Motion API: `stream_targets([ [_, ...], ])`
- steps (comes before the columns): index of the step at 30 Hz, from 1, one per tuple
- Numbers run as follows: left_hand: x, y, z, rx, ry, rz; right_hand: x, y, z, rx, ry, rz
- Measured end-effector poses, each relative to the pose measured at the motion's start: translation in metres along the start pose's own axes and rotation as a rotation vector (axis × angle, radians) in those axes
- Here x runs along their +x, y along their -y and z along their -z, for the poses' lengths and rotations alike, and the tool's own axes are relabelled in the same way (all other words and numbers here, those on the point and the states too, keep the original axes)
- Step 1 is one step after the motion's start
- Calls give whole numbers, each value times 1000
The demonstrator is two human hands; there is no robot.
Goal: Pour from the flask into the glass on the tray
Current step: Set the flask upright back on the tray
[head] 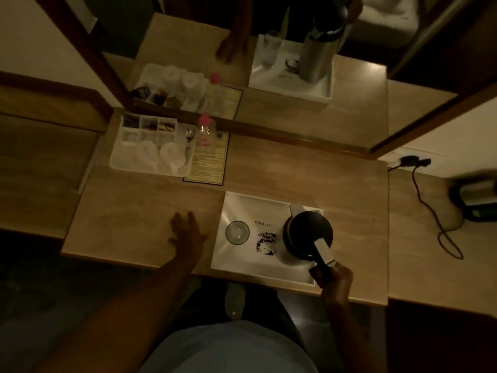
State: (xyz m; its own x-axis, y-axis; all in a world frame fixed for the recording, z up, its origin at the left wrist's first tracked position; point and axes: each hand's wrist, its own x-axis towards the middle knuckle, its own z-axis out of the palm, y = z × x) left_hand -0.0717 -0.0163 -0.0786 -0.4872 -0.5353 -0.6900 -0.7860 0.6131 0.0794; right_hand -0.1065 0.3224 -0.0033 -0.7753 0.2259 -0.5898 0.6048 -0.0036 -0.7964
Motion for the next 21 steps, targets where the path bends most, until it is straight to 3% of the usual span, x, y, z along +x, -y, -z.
stream_targets([
  [12,-3,-4,-5,-2,-28,-19,5,-18,18,61,-119,-73],
  [21,-9,-6,-5,-48,-31,-17,10,-28,30,-14,-15,-85],
])
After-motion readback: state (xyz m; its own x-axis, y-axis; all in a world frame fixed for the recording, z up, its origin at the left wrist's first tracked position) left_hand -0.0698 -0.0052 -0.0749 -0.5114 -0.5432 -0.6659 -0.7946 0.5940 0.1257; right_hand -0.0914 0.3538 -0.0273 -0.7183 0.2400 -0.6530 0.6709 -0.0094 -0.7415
